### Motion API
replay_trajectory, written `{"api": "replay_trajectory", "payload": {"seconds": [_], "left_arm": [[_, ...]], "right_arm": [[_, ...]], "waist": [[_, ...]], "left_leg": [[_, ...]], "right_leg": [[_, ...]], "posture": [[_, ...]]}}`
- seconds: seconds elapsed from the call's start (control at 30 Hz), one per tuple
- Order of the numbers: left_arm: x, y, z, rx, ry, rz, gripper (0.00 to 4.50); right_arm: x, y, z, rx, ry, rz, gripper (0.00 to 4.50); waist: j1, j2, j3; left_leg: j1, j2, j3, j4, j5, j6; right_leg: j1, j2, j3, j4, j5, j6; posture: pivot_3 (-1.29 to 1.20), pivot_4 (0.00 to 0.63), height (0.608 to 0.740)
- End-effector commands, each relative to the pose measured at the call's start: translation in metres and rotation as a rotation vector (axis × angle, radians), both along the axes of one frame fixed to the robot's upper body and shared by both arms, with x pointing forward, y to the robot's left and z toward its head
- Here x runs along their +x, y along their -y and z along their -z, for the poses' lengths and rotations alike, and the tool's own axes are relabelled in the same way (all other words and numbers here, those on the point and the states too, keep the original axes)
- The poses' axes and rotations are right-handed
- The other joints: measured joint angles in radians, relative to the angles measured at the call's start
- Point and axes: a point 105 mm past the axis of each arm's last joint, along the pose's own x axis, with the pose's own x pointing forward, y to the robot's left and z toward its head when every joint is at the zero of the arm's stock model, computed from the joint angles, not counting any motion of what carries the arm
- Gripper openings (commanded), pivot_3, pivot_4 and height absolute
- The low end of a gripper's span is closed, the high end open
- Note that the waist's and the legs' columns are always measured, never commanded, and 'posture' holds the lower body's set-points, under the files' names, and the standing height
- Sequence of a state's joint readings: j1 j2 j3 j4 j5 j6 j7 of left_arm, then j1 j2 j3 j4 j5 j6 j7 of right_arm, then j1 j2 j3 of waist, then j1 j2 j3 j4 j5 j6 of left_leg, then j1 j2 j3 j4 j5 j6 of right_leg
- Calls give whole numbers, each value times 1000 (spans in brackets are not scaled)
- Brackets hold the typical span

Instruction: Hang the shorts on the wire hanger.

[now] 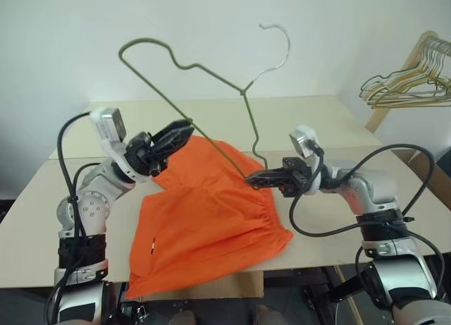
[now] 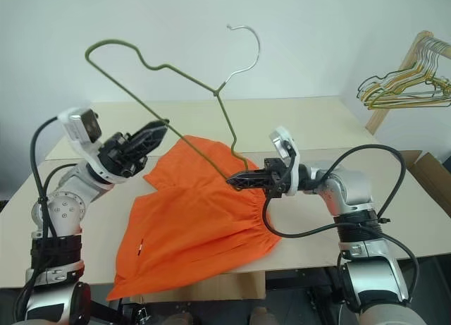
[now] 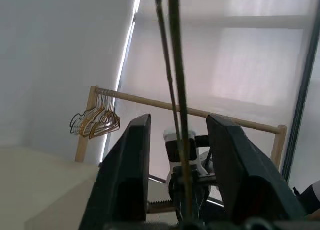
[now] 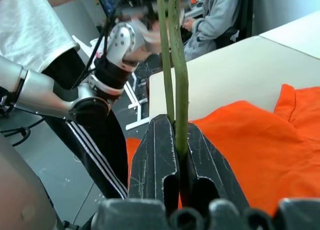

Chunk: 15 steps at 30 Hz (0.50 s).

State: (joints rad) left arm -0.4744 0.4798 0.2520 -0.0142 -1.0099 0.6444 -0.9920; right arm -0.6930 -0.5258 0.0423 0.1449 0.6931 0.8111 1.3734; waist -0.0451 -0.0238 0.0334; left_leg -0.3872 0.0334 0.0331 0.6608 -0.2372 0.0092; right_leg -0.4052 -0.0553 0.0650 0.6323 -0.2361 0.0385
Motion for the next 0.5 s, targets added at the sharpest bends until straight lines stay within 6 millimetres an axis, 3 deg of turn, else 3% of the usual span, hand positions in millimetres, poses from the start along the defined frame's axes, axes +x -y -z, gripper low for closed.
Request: {"api": "replay_trajectory", "payload": {"seconds": [0.03,0.13,0.17,0.3,0.5], "left_arm": [[3,-3,22,113,-57,-37,3317],[-5,2,43,257,-43,-26,4329],[-9,5,47,308,-26,-8,4443],[-21,20,67,600,108,29,4443],[-29,31,72,777,272,94,4443]], "right_arm": [[-3,13,-21,74,30,30,0],[-3,31,-22,81,-33,99,0],[-4,39,-21,68,-69,128,0],[-17,82,-2,-68,-228,264,0],[-37,133,26,-242,-434,501,0]], "waist": [[0,0,0],[4,0,0],[7,0,0],[28,0,0],[24,0,0]], "left_leg": [[0,0,0,0,0,0],[-1,0,0,0,0,0],[-1,0,0,0,0,0],[-2,-1,1,0,0,0],[0,0,3,0,0,0]], "right_leg": [[0,0,0,0,0,0],[0,0,0,0,0,0],[0,-1,0,-1,0,0],[0,-2,-1,-3,0,0],[0,-1,0,-2,0,0]], "posture": [[-8,0,740],[-10,0,740],[-10,0,740],[-14,0,740],[-38,0,740]]}}
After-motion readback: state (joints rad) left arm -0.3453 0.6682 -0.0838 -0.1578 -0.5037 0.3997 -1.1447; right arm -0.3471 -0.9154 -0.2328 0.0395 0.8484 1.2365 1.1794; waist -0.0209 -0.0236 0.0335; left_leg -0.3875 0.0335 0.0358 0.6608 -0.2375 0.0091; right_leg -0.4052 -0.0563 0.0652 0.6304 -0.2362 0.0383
